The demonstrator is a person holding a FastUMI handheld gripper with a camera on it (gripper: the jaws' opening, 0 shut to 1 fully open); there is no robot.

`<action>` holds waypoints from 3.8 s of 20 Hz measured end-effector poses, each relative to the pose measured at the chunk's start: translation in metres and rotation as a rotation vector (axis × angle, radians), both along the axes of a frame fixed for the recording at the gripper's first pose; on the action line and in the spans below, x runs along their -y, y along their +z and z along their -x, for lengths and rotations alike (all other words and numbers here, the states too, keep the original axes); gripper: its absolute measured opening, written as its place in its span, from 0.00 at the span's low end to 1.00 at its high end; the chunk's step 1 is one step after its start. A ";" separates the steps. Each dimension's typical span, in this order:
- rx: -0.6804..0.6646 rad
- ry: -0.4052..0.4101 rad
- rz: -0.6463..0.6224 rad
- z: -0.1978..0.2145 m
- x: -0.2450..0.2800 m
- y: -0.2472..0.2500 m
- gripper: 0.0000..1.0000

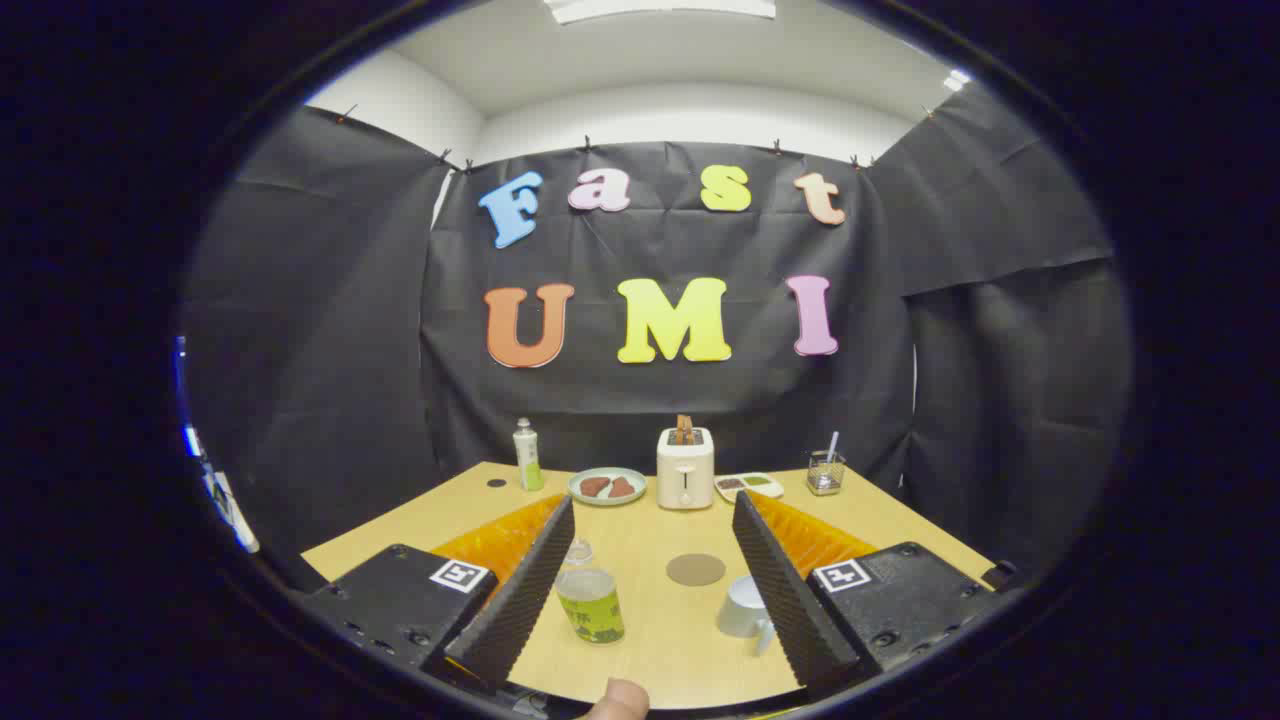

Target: Take the bottle from table, then pour the juice into the cup, finally place the bottle on the coaster

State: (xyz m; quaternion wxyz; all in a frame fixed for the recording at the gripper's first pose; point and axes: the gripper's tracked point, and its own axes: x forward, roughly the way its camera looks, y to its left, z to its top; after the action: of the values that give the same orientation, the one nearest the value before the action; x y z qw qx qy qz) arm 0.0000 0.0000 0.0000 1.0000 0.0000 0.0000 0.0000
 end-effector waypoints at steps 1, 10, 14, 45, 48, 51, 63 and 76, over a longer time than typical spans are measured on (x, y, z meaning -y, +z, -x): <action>-0.007 0.002 0.005 -0.003 0.002 -0.002 1.00; 0.023 -0.019 0.049 -0.010 0.002 0.011 1.00; 0.005 -0.007 0.076 -0.013 -0.012 0.007 1.00; -0.167 -0.031 0.064 -0.102 -0.071 -0.138 1.00; -0.188 -0.041 0.080 -0.108 -0.073 -0.152 1.00; -0.178 -0.050 0.108 -0.117 -0.077 -0.157 1.00; -0.207 -0.074 0.081 -0.129 -0.074 -0.164 0.80; -0.139 0.094 -0.222 -0.115 -0.082 -0.101 0.79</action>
State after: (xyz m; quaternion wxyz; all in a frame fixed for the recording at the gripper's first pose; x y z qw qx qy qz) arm 0.1146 0.0820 -0.1011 0.9903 0.1108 0.0692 0.0469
